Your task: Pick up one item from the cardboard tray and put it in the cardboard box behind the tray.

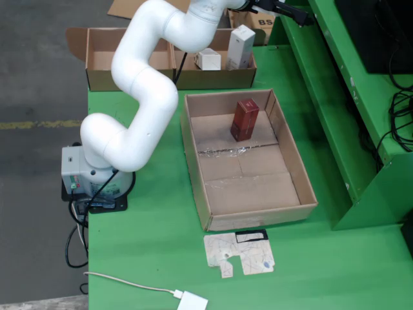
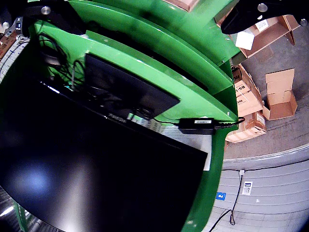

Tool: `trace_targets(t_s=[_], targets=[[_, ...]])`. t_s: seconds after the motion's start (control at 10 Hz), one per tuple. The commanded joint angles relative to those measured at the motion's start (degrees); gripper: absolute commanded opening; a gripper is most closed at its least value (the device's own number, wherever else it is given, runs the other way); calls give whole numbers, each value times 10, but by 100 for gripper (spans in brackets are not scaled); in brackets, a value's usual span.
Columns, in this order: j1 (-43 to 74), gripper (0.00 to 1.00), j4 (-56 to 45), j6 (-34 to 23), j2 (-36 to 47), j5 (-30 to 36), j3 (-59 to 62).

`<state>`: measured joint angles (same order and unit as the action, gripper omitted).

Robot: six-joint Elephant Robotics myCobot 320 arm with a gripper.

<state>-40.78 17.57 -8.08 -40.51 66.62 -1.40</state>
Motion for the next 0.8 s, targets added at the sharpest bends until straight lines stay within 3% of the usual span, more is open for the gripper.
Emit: trace_targets(t_s=[0.0,0.1,0.7], targets=[[64,100,-611,-7,355,467,-379],[48,100,-499,24,479,474,-595],[48,100,-499,24,479,474,-595]])
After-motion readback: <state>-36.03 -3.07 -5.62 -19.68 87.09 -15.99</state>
